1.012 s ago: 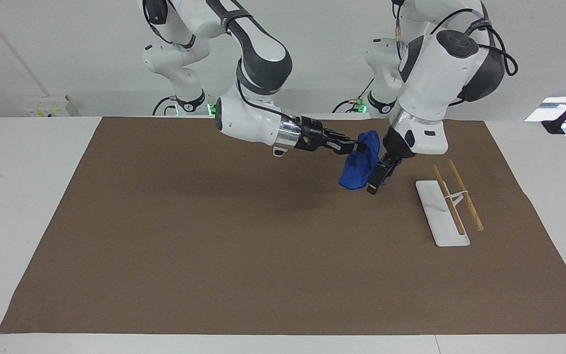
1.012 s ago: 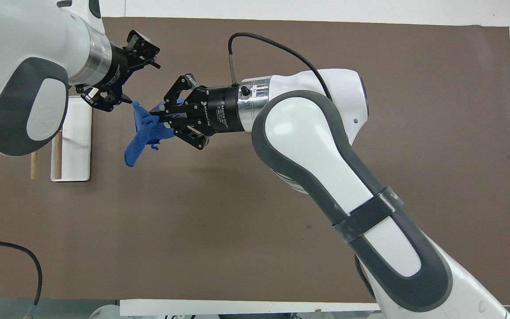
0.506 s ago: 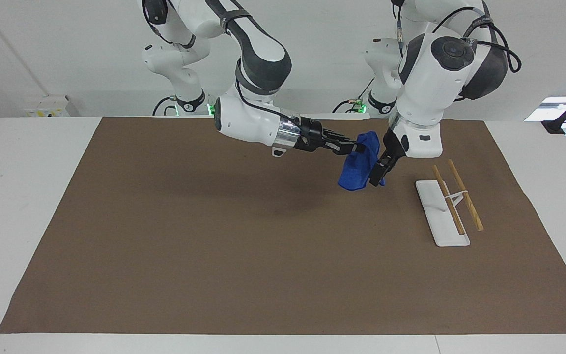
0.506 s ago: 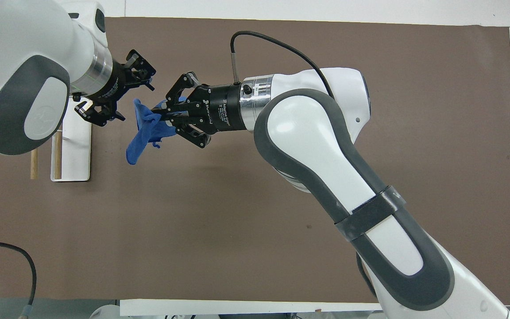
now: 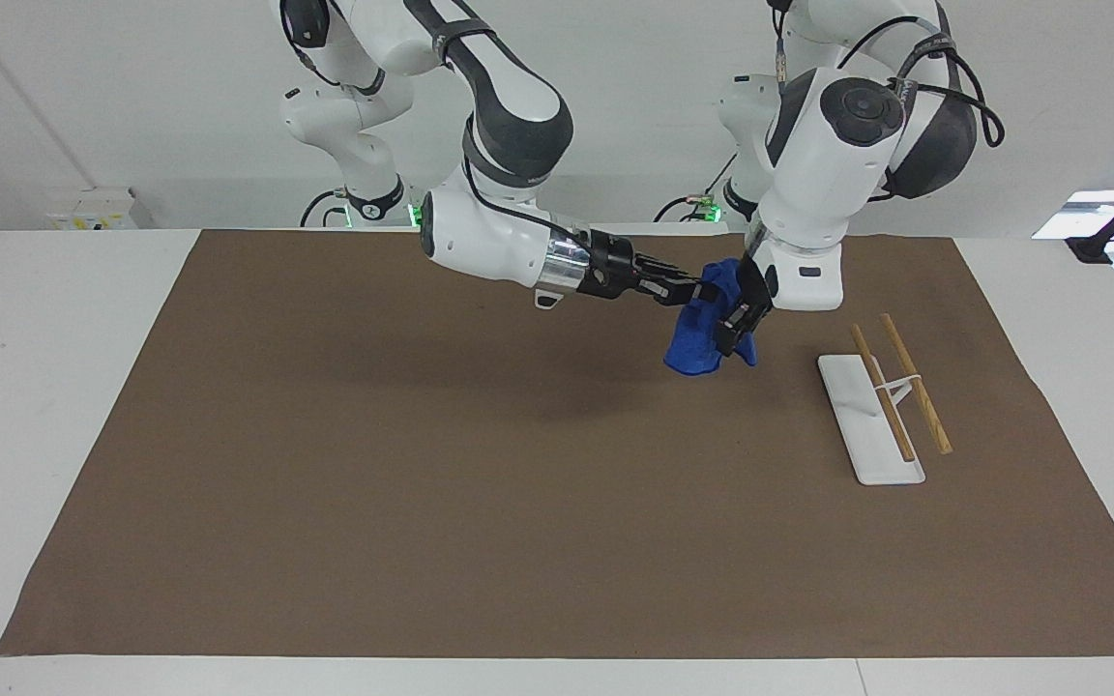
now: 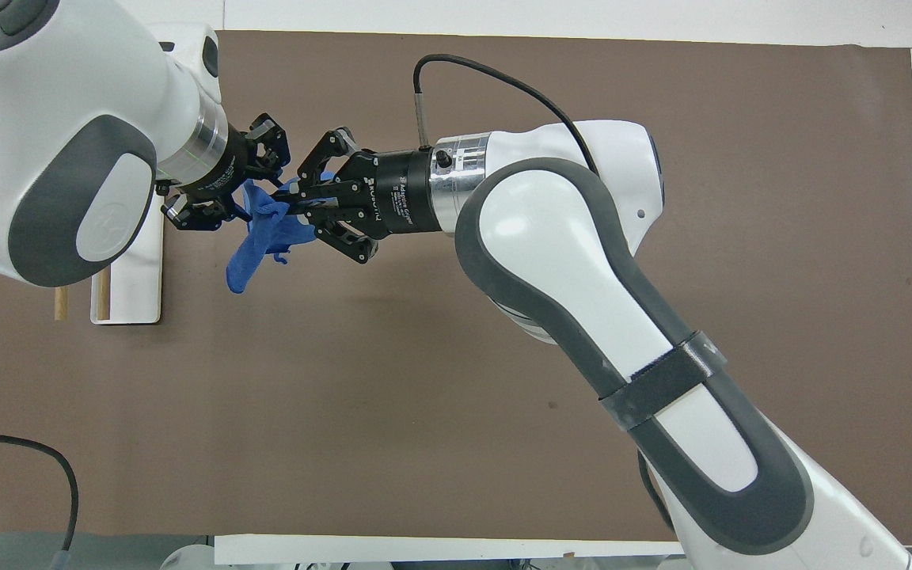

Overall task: Right arm passes towel to left arm to hang
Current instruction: 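Hold the towel out with the right gripper while the left gripper grasps it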

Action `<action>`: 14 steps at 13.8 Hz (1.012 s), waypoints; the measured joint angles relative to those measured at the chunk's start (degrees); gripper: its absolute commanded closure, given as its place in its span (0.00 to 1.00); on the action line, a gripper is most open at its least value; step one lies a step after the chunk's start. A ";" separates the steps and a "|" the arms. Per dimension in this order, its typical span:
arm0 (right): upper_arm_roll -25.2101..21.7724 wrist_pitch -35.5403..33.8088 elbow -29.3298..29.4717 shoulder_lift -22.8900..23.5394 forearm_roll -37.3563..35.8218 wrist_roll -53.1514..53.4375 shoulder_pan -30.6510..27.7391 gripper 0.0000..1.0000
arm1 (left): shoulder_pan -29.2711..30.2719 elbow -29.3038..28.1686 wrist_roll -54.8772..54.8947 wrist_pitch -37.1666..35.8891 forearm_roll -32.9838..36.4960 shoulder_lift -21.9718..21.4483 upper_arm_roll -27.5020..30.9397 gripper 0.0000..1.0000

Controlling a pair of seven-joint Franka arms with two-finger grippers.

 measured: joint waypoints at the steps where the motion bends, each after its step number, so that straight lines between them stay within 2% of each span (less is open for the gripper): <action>1: 0.00 0.00 0.00 0.00 0.00 0.00 0.00 1.00 | 0.00 -0.15 0.01 -0.04 0.00 -0.01 0.00 0.74; 4: -0.01 0.00 0.00 0.00 0.00 0.00 0.00 1.00 | 0.02 -0.20 0.05 -0.42 0.00 -0.10 0.04 0.96; 5: -0.01 0.00 0.00 0.00 0.00 0.00 0.00 1.00 | 0.06 -0.20 0.05 -0.66 0.00 -0.14 0.08 1.00; 7: -0.02 0.00 0.00 0.00 0.00 0.00 0.00 0.97 | 0.13 -0.20 0.06 -0.94 0.00 -0.17 0.19 1.00; 8: -0.02 0.00 0.00 0.00 0.00 0.00 0.00 0.87 | 0.14 -0.20 0.06 -0.97 0.00 -0.18 0.25 1.00; 9: -0.01 0.00 0.00 0.00 0.00 0.00 0.00 0.57 | 0.16 -0.20 0.06 -0.99 0.00 -0.21 0.32 1.00; 10: -0.01 0.00 0.00 0.00 0.00 -0.01 0.00 0.01 | 0.21 -0.18 0.06 -1.00 0.00 -0.24 0.46 1.00; 14: 0.08 -0.08 0.00 -0.01 -3.51 -1.71 0.04 0.00 | 0.33 0.53 0.06 -1.14 0.00 -0.39 0.93 1.00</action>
